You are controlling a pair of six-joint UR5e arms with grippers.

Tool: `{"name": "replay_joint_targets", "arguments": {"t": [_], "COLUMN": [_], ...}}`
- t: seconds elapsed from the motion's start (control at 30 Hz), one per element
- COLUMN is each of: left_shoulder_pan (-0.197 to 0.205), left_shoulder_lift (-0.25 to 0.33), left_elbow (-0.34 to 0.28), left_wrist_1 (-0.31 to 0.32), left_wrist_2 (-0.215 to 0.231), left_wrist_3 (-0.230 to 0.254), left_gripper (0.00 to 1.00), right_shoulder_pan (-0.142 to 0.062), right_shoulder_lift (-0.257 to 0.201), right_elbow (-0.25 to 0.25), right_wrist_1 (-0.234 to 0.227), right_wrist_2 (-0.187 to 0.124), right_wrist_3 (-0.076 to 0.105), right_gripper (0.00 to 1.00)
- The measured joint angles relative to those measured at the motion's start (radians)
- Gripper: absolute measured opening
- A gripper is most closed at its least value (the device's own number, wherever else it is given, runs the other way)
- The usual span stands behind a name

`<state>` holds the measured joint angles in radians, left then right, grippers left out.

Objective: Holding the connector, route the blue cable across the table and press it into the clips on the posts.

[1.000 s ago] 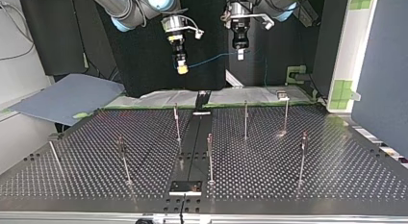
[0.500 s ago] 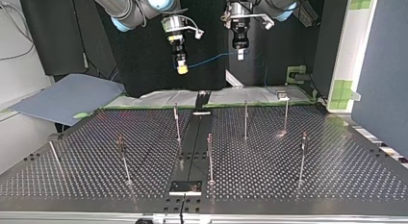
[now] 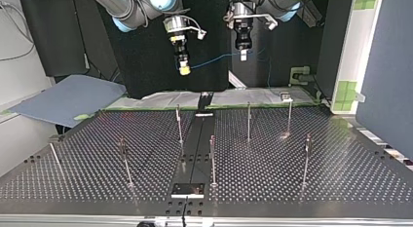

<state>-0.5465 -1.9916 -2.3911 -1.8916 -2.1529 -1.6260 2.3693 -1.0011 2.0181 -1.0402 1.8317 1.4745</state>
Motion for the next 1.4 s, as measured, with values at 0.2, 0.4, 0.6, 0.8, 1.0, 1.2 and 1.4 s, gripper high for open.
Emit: {"name": "replay_joint_targets", "arguments": {"t": [0.2, 0.4, 0.6, 0.8, 1.0, 1.2, 1.4], "left_shoulder_pan": [0.000, 0.000, 0.000, 0.000, 0.000, 0.000, 0.000], "left_shoulder_lift": [0.000, 0.000, 0.000, 0.000, 0.000, 0.000, 0.000], "left_elbow": [0.000, 0.000, 0.000, 0.000, 0.000, 0.000, 0.000], "left_wrist_1": [0.000, 0.000, 0.000, 0.000, -0.001, -0.001, -0.002], "left_wrist_2": [0.000, 0.000, 0.000, 0.000, 0.000, 0.000, 0.000], "left_wrist_3": [0.000, 0.000, 0.000, 0.000, 0.001, 0.001, 0.002], "left_gripper": [0.00, 0.00, 0.00, 0.00, 0.00, 0.00, 0.00], "right_shoulder_pan": [0.000, 0.000, 0.000, 0.000, 0.000, 0.023, 0.029], "right_shoulder_lift": [0.000, 0.000, 0.000, 0.000, 0.000, 0.034, 0.089], "right_elbow": [0.000, 0.000, 0.000, 0.000, -0.001, -0.019, -0.023], "right_wrist_1": [0.000, 0.000, 0.000, 0.000, 0.000, 0.034, 0.073], "right_wrist_2": [0.000, 0.000, 0.000, 0.000, 0.000, 0.001, 0.001], "right_wrist_3": [0.000, 0.000, 0.000, 0.000, 0.000, -0.007, -0.008], "right_gripper": [0.00, 0.00, 0.00, 0.00, 0.00, 0.00, 0.00]}}
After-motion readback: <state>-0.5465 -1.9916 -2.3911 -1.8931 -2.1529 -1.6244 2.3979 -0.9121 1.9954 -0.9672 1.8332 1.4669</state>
